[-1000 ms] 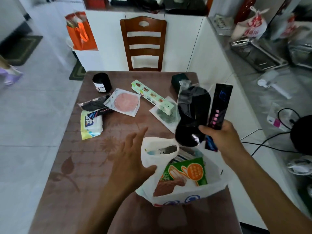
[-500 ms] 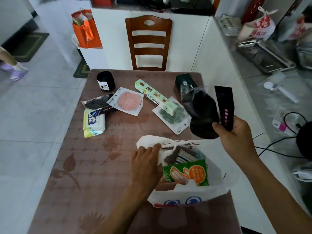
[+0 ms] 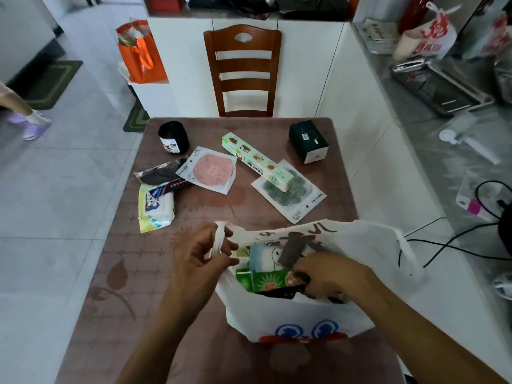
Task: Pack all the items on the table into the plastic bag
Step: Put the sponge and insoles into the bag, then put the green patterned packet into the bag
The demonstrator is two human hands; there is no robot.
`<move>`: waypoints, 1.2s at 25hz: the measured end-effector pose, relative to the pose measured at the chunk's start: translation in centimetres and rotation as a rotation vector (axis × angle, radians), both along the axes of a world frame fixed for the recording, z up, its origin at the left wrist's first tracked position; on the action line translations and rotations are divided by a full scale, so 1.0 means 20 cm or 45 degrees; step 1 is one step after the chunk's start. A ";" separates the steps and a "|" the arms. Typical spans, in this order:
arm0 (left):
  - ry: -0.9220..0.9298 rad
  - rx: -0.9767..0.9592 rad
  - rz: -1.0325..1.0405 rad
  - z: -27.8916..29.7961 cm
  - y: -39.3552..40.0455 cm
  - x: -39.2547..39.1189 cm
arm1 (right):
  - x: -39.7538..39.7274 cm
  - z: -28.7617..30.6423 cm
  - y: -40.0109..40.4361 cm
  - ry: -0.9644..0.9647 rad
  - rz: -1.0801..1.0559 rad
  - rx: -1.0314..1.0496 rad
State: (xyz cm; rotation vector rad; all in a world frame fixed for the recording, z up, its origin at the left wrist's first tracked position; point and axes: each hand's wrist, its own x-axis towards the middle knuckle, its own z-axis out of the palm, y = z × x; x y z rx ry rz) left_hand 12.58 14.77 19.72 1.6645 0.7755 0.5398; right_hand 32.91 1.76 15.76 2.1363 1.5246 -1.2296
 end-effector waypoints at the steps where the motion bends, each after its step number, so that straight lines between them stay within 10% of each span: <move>1: 0.004 0.018 -0.046 0.00 0.02 -0.03 | 0.03 0.01 0.01 0.056 -0.111 0.177; 8: 0.145 -0.523 0.215 -0.11 0.41 0.12 | 0.35 0.25 0.16 0.479 -0.800 0.684; 16: 1.345 0.475 -0.664 -0.95 0.66 0.58 | 0.91 -0.05 0.40 0.244 -0.899 0.497; 21: 1.560 0.551 -0.797 -1.19 0.81 0.48 | 1.13 -0.37 0.49 0.142 -0.470 0.100; 30: 1.551 0.471 -0.816 -1.17 0.81 0.49 | 1.21 -0.90 0.48 -0.061 -1.061 0.360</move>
